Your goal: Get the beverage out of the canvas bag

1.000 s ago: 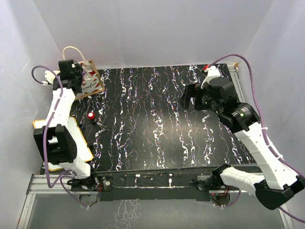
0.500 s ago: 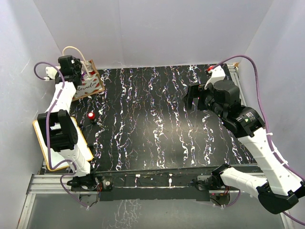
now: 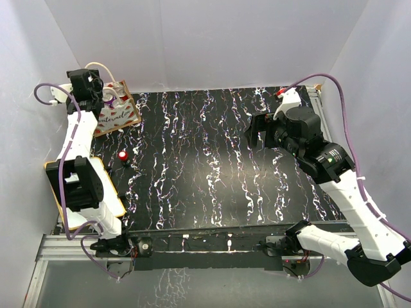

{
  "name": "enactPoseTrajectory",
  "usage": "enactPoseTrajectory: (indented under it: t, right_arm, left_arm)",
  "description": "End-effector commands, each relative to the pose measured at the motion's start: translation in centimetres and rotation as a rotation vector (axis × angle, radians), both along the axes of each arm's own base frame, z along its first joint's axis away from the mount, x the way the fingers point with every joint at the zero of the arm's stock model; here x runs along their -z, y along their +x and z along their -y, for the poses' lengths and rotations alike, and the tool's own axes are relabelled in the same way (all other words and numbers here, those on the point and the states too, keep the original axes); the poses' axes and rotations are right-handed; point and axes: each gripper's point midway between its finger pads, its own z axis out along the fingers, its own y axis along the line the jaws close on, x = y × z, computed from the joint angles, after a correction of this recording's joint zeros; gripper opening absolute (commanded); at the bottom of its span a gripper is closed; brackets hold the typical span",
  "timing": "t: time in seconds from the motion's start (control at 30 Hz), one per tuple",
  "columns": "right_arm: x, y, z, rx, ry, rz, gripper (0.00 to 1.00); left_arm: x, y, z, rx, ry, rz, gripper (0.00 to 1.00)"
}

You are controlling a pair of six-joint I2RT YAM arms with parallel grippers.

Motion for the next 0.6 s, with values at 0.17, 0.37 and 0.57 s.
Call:
enactPoseTrajectory:
  t: [0.17, 0.37, 0.57]
  right_arm:
    - [-2.2, 0.6, -0.2, -0.004, 0.018, 0.088, 0.98]
    - [-2.3, 0.9, -0.1, 0.007, 0.011, 0.090, 0.98]
    - [-2.6, 1.1, -0.3, -0.001, 0.012, 0.091, 0.98]
  left_arm:
    - [1.2, 3.9, -1.0, -0.021, -0.051, -0.021, 0.79]
    - [1.4, 4.9, 1.1, 0.108, -0.071, -0.005, 0.49]
    - [3.0, 2.9, 3.4, 0.177, -0.167, 0.020, 0.19]
